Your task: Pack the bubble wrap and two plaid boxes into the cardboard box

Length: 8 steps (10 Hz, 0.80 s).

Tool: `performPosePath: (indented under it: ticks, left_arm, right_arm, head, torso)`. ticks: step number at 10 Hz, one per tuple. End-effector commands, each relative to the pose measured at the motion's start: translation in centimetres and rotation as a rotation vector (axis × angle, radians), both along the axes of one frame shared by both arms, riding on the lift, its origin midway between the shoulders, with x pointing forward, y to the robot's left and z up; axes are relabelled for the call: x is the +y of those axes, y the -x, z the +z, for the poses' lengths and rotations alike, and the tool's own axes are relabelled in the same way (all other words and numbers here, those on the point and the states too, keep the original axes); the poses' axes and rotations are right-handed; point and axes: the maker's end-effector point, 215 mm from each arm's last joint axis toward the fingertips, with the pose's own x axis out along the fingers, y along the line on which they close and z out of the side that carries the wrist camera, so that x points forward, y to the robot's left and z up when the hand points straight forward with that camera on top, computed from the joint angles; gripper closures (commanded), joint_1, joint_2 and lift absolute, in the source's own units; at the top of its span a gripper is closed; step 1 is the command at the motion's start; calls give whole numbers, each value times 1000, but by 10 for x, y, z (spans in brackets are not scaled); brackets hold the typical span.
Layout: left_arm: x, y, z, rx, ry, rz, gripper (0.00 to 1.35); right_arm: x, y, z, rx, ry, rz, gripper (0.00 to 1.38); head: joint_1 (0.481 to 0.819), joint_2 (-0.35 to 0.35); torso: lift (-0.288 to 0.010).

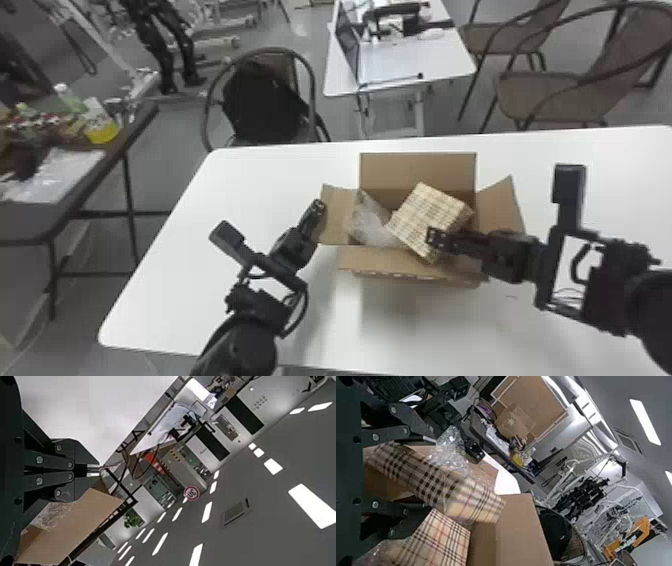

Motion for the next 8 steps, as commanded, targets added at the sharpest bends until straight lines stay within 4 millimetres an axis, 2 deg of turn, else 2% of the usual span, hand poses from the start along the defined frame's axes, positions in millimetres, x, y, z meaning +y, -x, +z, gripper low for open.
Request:
performPosePath:
  ticks: [1,2,3,4,5,6,7,8]
  left_arm:
    - [-3,-1,1,-2,9,1,1220]
    - [-2,0,0,-1,9,3,1220]
    - [1,0,0,0,3,7,1220]
    - [7,1,-1,1,3,20,1220]
    - [14,1,-1,0,-1,33,1220]
    - [20,3,-3,4,1,46,1220]
    - [25,7,-6,6,0,59,1220]
    - [34,9,-7,3,-4,80,1220]
  right_arm:
    - [0,1,-5,12,4,2,176]
    - [-8,-12,11,-77,37,-28,75]
    - [-22,-37,50,-280,51,-89,124]
    - [-48,-56,97,-506,48,-178,150]
    - [-92,-66,119,-637,107,-290,150]
    - [-134,-64,106,-628,147,-403,150]
    - [-168,-53,83,-589,159,-483,150]
    - [-195,-37,57,-561,197,-551,150]
  head:
    - [695,275]
    - [695,274]
    - [695,271]
    - [695,259]
    - [695,241]
    - [694,213]
    - [687,173]
    - [695,140]
  torso:
    - [-108]
    - [-108]
    - [-108]
    - [-108]
    - [-108]
    - [-108]
    - [-108]
    - [-108]
